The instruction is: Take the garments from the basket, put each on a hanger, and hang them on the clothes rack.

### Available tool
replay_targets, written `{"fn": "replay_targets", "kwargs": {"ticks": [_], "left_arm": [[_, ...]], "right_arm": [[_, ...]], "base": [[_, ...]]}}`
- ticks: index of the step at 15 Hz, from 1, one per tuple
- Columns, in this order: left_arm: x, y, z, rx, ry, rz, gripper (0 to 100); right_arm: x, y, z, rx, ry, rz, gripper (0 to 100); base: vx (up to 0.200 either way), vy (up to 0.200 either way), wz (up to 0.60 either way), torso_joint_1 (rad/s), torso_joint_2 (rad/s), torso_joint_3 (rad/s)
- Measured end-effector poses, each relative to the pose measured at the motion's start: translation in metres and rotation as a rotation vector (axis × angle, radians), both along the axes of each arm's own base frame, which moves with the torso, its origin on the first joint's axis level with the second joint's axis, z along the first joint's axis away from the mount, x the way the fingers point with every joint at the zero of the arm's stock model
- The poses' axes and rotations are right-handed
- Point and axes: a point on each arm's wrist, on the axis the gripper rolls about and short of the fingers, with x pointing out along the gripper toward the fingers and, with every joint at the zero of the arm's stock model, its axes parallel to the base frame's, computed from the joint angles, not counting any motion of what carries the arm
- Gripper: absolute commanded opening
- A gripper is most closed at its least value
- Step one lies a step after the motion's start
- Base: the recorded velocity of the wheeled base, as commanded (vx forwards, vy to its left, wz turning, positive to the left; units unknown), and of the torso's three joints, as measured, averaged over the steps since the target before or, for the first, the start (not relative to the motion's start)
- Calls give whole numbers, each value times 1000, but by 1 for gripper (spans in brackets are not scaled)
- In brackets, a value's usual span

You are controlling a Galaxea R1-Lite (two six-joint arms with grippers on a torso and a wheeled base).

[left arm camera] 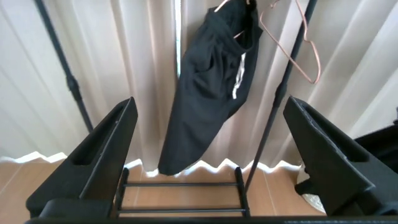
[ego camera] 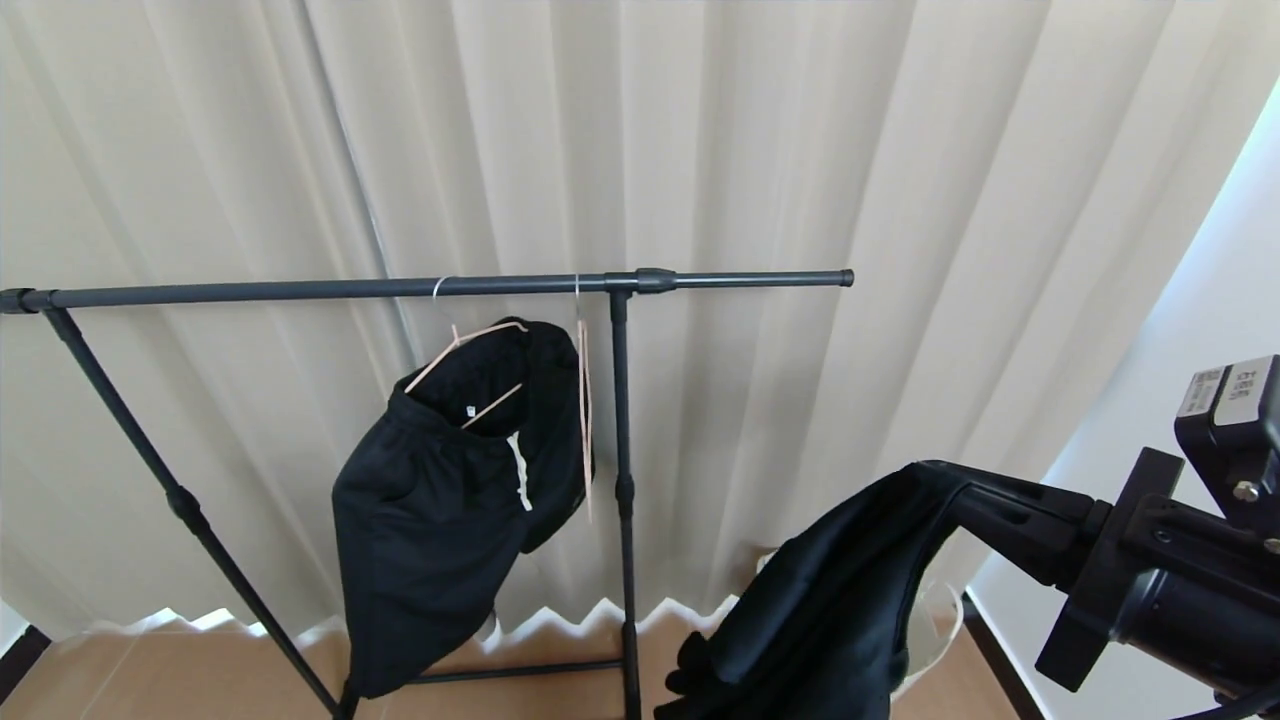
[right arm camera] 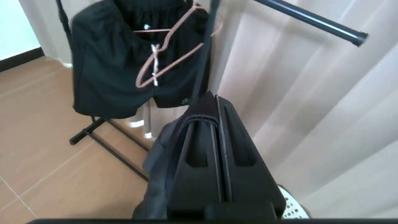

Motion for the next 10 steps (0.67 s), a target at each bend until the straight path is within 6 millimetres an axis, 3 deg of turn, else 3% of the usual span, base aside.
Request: {"fn": "replay_targets", "kwargs": {"ticks": [7, 8, 10], "left_arm": [[0, 0, 0, 3, 0, -3, 100], [0, 0, 0, 4, 0, -3, 100], [0, 0, 0, 9, 2, -3, 100]], "right_arm": [[0, 0, 0, -1, 1, -4, 0], [1, 0, -1, -2, 2, -5, 0], [1, -1, -1, -2, 2, -11, 0]], "base": [[0, 200, 0, 11, 1, 1], [-200, 200, 0, -2, 7, -7], [-200, 0, 0, 5, 0, 0]]}}
